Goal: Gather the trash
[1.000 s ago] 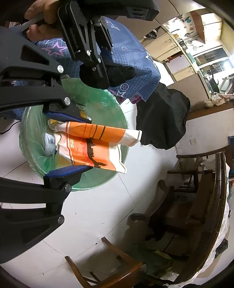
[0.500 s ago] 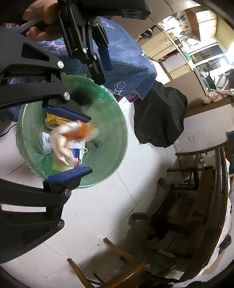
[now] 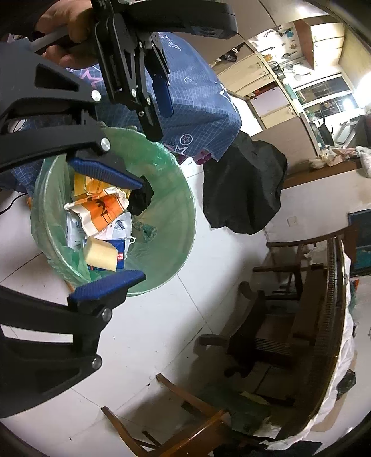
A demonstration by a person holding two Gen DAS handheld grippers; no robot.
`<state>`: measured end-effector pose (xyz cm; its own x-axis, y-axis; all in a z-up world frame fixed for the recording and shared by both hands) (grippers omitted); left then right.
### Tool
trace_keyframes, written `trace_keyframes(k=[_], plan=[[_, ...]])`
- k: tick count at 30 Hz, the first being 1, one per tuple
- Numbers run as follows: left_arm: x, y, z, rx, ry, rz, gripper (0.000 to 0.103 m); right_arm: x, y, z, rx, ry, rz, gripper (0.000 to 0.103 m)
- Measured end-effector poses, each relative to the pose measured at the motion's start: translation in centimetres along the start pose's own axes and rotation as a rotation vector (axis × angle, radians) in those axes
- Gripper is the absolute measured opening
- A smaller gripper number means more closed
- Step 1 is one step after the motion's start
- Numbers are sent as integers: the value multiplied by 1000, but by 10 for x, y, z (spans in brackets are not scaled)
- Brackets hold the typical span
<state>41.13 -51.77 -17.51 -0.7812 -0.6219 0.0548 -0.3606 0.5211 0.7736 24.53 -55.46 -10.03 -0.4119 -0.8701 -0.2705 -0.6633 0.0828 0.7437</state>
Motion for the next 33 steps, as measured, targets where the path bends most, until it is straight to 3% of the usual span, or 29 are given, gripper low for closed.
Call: trace_keyframes(k=[2,4,10,14,21,26,33], plan=[[2,5,2,4,-6,-10,64,-4,6,3,24,9,9,67],[3,12,2,12,-14,-29,66,-10,17,6,76,25,19,81],[9,54,14,107,-43,-134,84,-27,53,23,229,60,73,97],[15,92,30,183,-65,-210,98,-38,78,40,296,65,76,97],[16,149,69,256,-43,-252,98,-59,119,81,362,59,82,97],[25,183,98,262,-33,-281,98,-66,142,112,395,22,99,97],[37,230,134,311,-52,-235,98,-76,177,149,465,-16,127,97]])
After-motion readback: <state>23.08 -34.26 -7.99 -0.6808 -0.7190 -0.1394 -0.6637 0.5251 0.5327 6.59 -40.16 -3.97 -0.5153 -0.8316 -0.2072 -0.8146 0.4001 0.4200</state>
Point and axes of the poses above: each gripper's, at about its wrist camera, not at the fingertips, and y roughly against the way its jaws point, x to its right, z to its underside, the point moved 5 cm from there along -y, roughly the way its jaws point, and after that the axes turned 10 degrees about -y, right-handed, at the moved point
